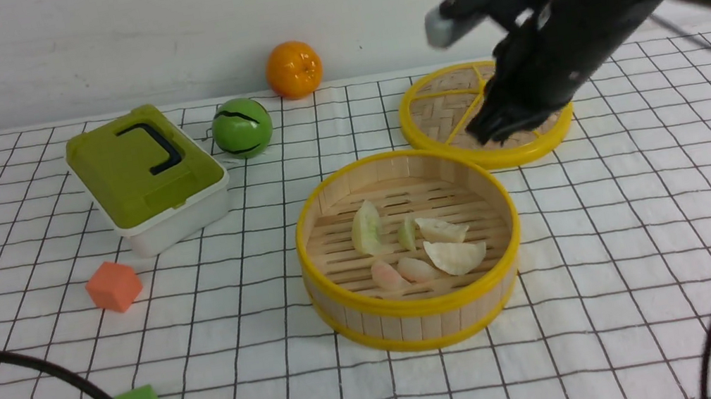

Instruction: Put the dumplings into the steamer on the table with the white tablecloth.

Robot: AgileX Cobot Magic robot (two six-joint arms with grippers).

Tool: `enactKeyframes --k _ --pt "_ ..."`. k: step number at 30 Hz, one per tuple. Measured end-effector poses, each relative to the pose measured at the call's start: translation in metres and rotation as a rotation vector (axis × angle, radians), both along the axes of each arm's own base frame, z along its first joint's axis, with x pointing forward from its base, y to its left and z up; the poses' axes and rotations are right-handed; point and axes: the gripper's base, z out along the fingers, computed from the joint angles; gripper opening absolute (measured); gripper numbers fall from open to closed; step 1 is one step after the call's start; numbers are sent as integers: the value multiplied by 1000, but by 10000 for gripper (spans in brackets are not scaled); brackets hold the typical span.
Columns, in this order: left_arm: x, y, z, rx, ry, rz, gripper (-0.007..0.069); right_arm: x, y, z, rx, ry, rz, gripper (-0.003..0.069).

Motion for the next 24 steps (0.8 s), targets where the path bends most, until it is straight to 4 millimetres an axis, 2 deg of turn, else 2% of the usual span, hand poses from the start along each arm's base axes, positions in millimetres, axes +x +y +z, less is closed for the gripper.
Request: enactKeyframes --k 2,3,4,5,7,8,9,10,11,12,13,14,15,20,22,23,24 --pt "0 0 0 0 0 0 126 -22 -12 36 -16 -71 -34 -11" --pt "0 0 0 0 0 0 126 -24 -14 40 -23 -78 -44 -11" --pt "0 0 0 0 0 0 126 -50 -28 71 -33 -152 -91 -11" --pt "0 0 0 0 0 0 126 -65 -36 84 -37 -186 -122 -11" --pt "0 0 0 0 0 0 128 -92 -49 99 -33 -233 -172 -11" --pt "0 0 0 0 0 0 129 -111 -58 109 -14 -273 -206 -10" --pt "0 0 0 0 0 0 129 -114 -59 107 -13 -271 -210 -10" --pt "0 0 0 1 1 1 130 -143 -69 111 30 -316 -245 -8" --pt "0 0 0 1 1 1 131 -145 -70 107 31 -313 -247 -8" --pt "0 0 0 1 1 1 132 -160 -75 103 57 -329 -258 -8" --pt "0 0 0 1 1 1 134 -181 -81 90 94 -341 -270 -7" --pt "0 0 0 1 1 1 134 -182 -81 88 104 -351 -270 -7" --pt "0 0 0 1 1 1 135 -200 -85 70 140 -367 -271 -6" --pt "0 0 0 1 1 1 137 -245 -95 6 263 -422 -262 -4" --pt "0 0 0 1 1 1 140 -260 -98 -10 329 -475 -263 -2" --pt "0 0 0 1 1 1 141 -264 -99 -11 345 -486 -264 -2" --pt "0 0 0 1 1 1 143 -276 -102 -24 394 -521 -268 0"
